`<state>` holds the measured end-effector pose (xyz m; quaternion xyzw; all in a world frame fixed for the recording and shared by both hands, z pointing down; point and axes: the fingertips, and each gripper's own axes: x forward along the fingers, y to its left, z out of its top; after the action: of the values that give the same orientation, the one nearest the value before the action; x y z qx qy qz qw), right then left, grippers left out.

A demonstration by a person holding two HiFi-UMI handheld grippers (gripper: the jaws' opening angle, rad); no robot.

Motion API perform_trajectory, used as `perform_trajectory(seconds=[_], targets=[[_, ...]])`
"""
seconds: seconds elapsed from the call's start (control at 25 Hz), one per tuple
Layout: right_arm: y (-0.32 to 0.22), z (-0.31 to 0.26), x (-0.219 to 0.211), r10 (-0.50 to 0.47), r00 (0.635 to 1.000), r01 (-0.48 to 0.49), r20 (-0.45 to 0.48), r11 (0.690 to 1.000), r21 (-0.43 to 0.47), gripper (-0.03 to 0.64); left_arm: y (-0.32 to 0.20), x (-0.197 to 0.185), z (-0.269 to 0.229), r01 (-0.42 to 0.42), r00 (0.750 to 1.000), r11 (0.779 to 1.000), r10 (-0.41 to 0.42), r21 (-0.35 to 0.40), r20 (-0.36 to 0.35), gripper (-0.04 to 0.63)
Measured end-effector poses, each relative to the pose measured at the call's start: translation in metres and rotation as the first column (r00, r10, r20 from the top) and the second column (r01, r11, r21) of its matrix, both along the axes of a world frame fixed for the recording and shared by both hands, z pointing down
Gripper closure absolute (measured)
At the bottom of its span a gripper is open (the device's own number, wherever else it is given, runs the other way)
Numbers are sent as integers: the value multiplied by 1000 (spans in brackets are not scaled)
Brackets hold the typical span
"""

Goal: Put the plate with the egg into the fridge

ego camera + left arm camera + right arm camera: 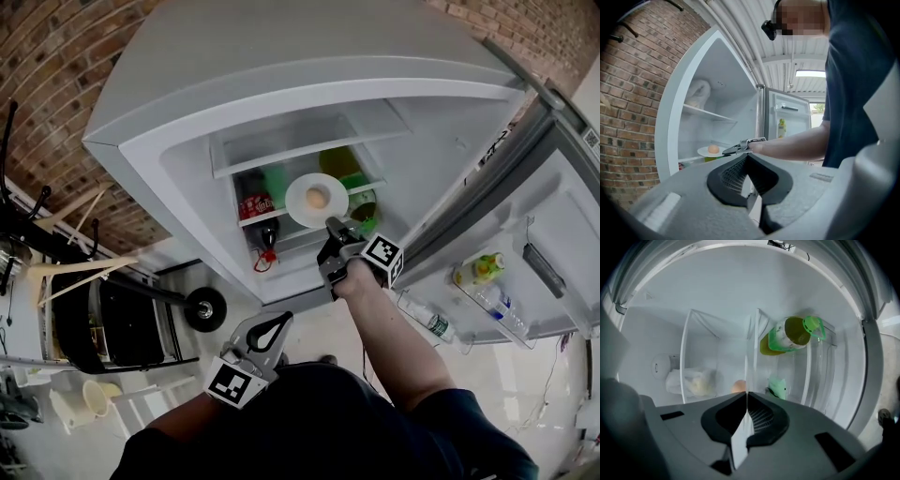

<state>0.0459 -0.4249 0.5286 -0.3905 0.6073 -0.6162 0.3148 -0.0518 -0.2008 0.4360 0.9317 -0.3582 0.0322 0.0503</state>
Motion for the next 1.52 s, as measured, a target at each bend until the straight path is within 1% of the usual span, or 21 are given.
perform_trajectory(seconds=[0.52, 0.68, 1.04, 1.2, 1.24, 1.32, 1.36, 1.44, 1.52], targets=[[-33, 3, -11, 18, 1000, -18, -5, 1000, -18, 598, -5, -11, 0, 31, 1000, 1000, -31, -3, -2, 598], [-41, 4, -15, 18, 1000, -19, -19, 1000, -21, 598, -5, -15, -1, 39, 999, 999, -39, -5, -4, 598], [-51, 6, -21, 20, 1000, -20, -18, 1000, -19, 598, -4, -20, -2, 44, 999, 999, -44, -4, -1, 598], [-53, 4, -23, 11, 999, -11, -36, 1000, -14, 595, -3, -22, -2, 48, 999, 999, -48, -5, -2, 598], [-53, 4, -23, 13, 999, -14, -31, 1000, -9, 583, -3, -23, -2, 48, 999, 999, -48, -3, -3, 598], [-52, 3, -22, 20, 1000, -20, -17, 1000, 5, 525, -2, -24, -3, 46, 999, 999, -46, 3, -5, 597], [-51, 2, -21, 22, 1000, -22, -11, 1000, 11, 510, -2, -24, -4, 46, 999, 999, -46, 5, -6, 598], [-47, 0, -21, 23, 1000, -23, -4, 1000, 19, 495, -2, -25, -4, 44, 999, 999, -44, 6, -7, 598], [-41, -1, -20, 22, 1000, -22, 0, 999, 27, 494, -1, -24, -4, 39, 999, 999, -39, 9, -10, 597]])
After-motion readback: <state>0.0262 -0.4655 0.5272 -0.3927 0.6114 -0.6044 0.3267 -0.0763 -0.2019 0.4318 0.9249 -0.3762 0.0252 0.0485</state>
